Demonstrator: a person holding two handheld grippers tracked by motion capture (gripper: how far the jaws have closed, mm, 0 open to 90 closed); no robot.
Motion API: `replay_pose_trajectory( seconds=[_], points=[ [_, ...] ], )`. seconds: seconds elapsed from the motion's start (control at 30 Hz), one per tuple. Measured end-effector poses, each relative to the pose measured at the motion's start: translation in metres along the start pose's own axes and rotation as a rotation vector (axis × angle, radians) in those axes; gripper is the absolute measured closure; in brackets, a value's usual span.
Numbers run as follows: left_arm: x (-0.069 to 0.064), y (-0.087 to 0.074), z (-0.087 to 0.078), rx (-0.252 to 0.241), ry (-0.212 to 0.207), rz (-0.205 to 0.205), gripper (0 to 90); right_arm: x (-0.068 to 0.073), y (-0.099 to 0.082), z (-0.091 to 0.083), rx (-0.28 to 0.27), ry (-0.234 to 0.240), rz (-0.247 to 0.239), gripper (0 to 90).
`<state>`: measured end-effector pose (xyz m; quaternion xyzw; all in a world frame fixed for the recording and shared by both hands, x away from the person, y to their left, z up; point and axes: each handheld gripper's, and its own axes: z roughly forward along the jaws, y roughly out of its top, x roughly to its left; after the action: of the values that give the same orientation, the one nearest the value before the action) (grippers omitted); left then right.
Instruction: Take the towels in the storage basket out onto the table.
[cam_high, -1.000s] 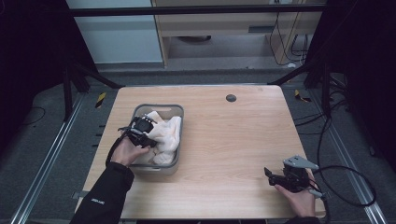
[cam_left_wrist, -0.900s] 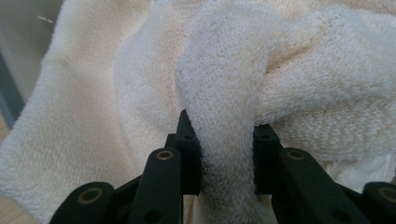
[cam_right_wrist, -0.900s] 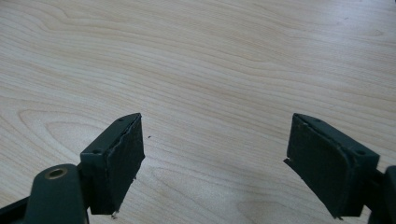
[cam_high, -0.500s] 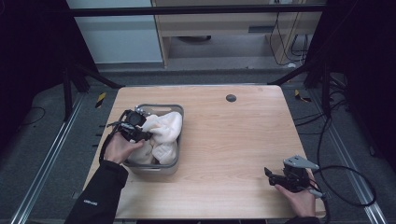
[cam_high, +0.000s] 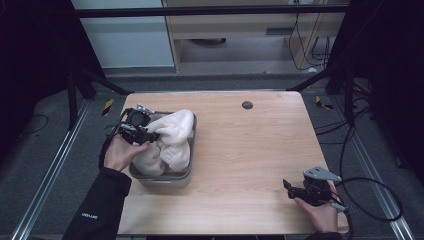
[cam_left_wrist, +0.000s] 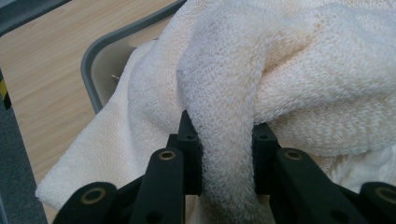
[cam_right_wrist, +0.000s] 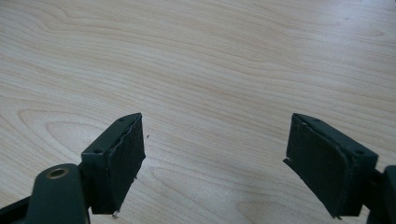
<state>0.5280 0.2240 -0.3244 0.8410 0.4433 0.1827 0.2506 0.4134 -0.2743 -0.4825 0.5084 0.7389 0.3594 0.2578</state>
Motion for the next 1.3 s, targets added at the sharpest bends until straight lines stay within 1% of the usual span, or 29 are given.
replay_pose_trajectory(
  seconds=[0.03, 0.1, 0.17, 0.37, 0.43, 0.47, 0.5, 0.6, 0.77, 0.8, 0.83, 0.87, 0.9, 1.0, 1.1, 1.17, 1.23, 1.27, 1.3],
  points=[
    [0.000, 0.000, 0.000, 0.000, 0.000, 0.000, 72.0, 0.000, 0.000, 0.000, 0.000, 0.000, 0.000, 19.2],
    [0.000, 0.002, -0.005, -0.011, 0.003, -0.005, 72.0, 0.000, 0.000, 0.000, 0.000, 0.000, 0.003, 19.1],
    [0.001, 0.004, -0.009, -0.009, 0.004, 0.003, 72.0, 0.000, 0.000, 0.000, 0.000, 0.000, 0.006, 19.1],
    [0.000, 0.009, -0.017, -0.016, 0.007, 0.008, 72.0, 0.000, 0.000, 0.000, 0.000, 0.000, 0.006, 19.2],
    [0.000, 0.011, -0.021, -0.025, 0.006, 0.011, 72.0, 0.000, 0.000, 0.000, -0.001, 0.001, 0.002, 19.1],
    [-0.001, 0.013, -0.026, -0.033, 0.002, 0.009, 72.0, 0.000, 0.000, -0.001, 0.000, 0.002, 0.008, 19.1],
    [-0.001, 0.013, -0.026, -0.033, 0.002, 0.009, 72.0, 0.000, 0.000, -0.001, 0.000, 0.002, 0.009, 19.1],
    [-0.003, 0.018, -0.034, -0.035, -0.001, 0.025, 72.0, 0.000, 0.000, -0.001, 0.000, 0.002, 0.010, 19.1],
    [-0.005, 0.022, -0.042, -0.044, -0.005, 0.034, 72.0, 0.000, 0.000, -0.001, -0.001, 0.003, 0.011, 19.1],
    [-0.006, 0.024, -0.046, -0.052, -0.007, 0.037, 72.0, 0.000, 0.000, -0.001, 0.000, 0.002, 0.010, 19.1],
    [-0.006, 0.024, -0.046, -0.052, -0.007, 0.037, 72.0, 0.000, 0.000, -0.001, 0.000, 0.002, 0.010, 19.1],
    [-0.007, 0.027, -0.051, -0.056, -0.005, 0.045, 71.9, 0.000, 0.000, 0.000, 0.000, 0.001, 0.007, 19.1],
    [-0.007, 0.027, -0.051, -0.056, -0.005, 0.045, 71.9, 0.000, 0.000, 0.000, 0.000, 0.001, 0.007, 19.1],
    [-0.009, 0.031, -0.059, -0.065, -0.001, 0.054, 71.9, 0.000, 0.000, -0.001, 0.001, 0.003, 0.011, 19.1],
    [-0.011, 0.033, -0.063, -0.066, -0.002, 0.059, 71.9, -0.001, 0.000, -0.001, -0.003, 0.000, 0.006, 19.1],
    [-0.014, 0.035, -0.067, -0.065, -0.007, 0.071, 71.9, -0.001, 0.000, -0.001, -0.006, 0.000, 0.007, 19.1],
    [-0.016, 0.036, -0.068, -0.068, -0.008, 0.072, 71.9, -0.001, 0.000, -0.001, -0.006, 0.000, 0.008, 19.1],
    [-0.018, 0.038, -0.070, -0.078, -0.007, 0.087, 71.9, -0.001, 0.000, -0.001, -0.006, 0.001, 0.010, 19.0],
    [-0.018, 0.038, -0.070, -0.078, -0.007, 0.087, 71.9, -0.001, 0.000, -0.001, -0.007, 0.000, 0.008, 19.0]
  ],
)
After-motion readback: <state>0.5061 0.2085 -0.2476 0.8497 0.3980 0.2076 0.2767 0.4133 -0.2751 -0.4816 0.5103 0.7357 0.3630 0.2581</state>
